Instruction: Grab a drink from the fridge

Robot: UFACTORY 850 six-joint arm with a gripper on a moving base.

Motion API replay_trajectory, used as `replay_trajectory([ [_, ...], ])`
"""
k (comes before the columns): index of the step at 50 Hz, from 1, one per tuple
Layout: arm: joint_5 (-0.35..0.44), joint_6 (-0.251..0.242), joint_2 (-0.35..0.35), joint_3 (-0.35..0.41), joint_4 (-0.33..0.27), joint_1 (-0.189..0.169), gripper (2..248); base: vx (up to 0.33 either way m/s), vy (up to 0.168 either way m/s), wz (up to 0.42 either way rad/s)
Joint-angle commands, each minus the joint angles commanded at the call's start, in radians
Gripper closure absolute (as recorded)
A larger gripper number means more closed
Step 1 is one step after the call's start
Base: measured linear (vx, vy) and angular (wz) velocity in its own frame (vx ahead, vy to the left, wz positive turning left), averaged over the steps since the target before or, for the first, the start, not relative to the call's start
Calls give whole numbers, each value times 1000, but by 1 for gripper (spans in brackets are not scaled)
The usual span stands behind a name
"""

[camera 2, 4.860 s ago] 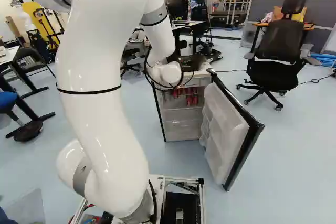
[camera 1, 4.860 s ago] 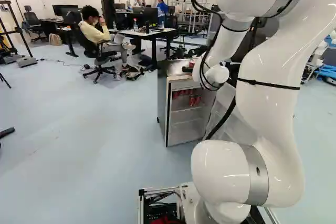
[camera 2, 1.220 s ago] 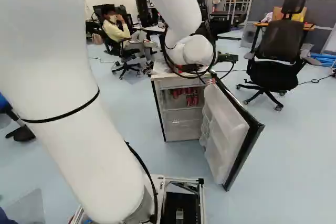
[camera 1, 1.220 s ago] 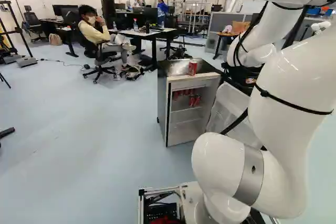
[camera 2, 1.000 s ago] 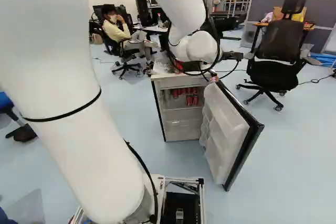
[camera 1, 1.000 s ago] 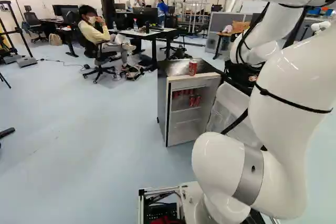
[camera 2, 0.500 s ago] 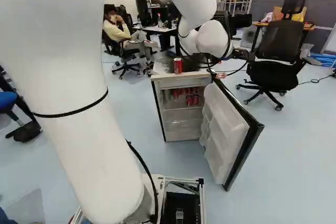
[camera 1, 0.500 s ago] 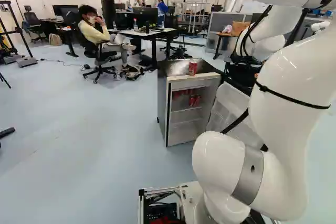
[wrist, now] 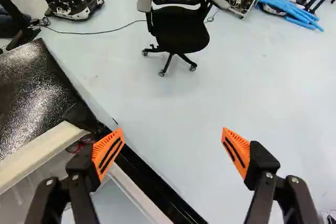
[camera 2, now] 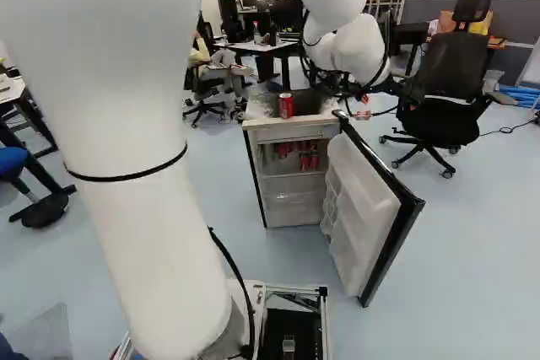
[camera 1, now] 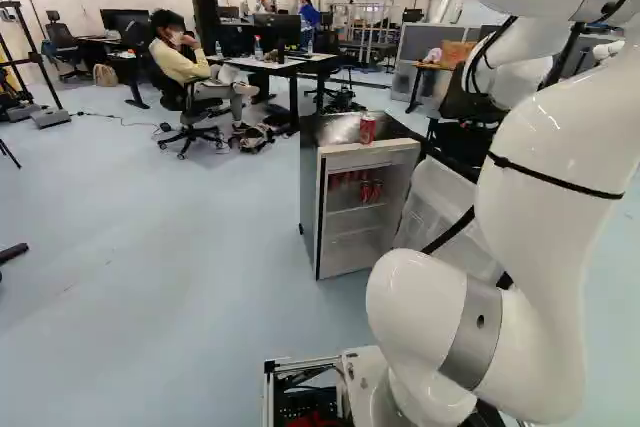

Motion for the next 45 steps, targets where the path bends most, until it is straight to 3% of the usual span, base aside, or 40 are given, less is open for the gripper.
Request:
replay_trajectory([
  [45, -378, 0, -180, -242, 189, -60, 3, 0, 0, 0],
])
